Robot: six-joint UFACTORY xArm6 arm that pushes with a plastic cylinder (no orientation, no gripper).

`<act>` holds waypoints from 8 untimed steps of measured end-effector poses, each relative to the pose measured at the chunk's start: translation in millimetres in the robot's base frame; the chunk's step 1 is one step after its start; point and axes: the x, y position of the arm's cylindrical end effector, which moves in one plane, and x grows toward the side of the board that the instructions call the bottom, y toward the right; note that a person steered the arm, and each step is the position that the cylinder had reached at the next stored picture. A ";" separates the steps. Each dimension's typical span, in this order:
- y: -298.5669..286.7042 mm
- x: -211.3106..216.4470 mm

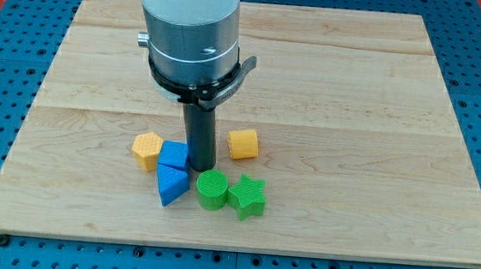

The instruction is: Point your arm at the top center

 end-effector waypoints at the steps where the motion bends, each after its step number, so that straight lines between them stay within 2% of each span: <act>1: 94.6 -34.9; 2: 192.0 -65.4; 3: 259.4 -84.6; 7: 260.4 -96.0; 8: 240.2 -101.3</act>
